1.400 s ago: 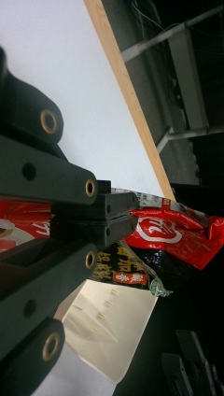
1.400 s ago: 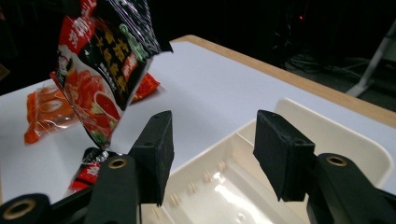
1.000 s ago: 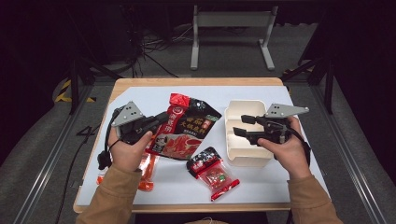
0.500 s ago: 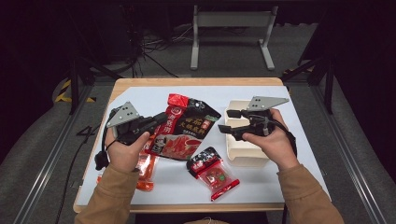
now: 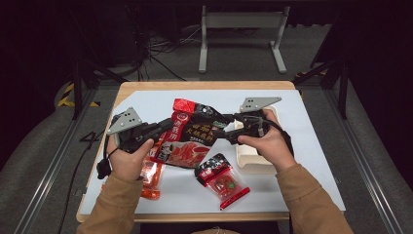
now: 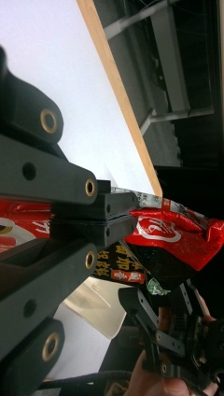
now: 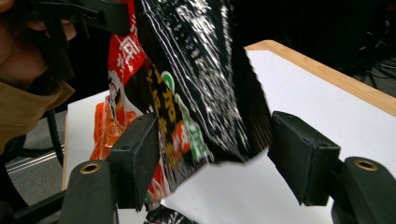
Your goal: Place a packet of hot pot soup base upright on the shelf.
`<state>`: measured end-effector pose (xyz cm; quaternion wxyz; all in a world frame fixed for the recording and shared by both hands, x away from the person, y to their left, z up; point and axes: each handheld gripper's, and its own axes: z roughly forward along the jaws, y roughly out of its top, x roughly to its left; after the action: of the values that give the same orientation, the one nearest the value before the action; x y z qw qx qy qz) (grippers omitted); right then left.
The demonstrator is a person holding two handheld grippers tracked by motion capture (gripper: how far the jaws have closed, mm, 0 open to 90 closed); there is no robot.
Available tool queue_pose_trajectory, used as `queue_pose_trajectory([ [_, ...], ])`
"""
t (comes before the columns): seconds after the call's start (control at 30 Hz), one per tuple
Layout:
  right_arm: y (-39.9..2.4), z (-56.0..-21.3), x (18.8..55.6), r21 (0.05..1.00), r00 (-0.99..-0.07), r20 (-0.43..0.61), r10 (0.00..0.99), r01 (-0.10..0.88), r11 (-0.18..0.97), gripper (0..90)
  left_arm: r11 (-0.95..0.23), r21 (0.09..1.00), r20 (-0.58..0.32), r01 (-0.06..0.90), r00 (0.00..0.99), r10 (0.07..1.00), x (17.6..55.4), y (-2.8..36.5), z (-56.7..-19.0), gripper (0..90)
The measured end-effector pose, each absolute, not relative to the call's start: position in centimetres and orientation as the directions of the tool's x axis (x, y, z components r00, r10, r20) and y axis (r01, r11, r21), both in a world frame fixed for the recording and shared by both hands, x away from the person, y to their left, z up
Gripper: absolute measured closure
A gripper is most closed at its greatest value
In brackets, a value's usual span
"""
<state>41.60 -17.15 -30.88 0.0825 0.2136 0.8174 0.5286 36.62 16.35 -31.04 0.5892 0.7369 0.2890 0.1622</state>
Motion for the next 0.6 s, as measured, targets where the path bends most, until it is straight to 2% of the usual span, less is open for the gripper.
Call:
queue_pose_trajectory([
  [0.23, -16.1, -30.9, 42.1, 0.900, -0.909, 0.101, 0.403, 0.256, 0.351, 36.8, -0.136, 0.961, -0.110, 0.239, 0.787, 0.607, 36.6, 16.3, -31.2, 89.0],
  [0.4, -15.9, -31.0, 42.2, 0.893, -0.914, 0.112, 0.390, 0.264, 0.363, 43.5, -0.143, 0.960, -0.107, 0.239, 0.792, 0.601, 36.6, 16.2, -31.2, 89.0],
  [0.47, -15.8, -31.0, 42.2, 0.891, -0.918, 0.119, 0.378, 0.266, 0.367, 50.0, -0.147, 0.960, -0.108, 0.239, 0.797, 0.594, 36.7, 16.2, -31.2, 89.0],
  [0.6, -15.9, -30.8, 42.1, 0.887, -0.923, 0.119, 0.367, 0.265, 0.378, 70.3, -0.144, 0.960, -0.111, 0.239, 0.801, 0.588, 36.7, 16.2, -31.2, 88.8],
])
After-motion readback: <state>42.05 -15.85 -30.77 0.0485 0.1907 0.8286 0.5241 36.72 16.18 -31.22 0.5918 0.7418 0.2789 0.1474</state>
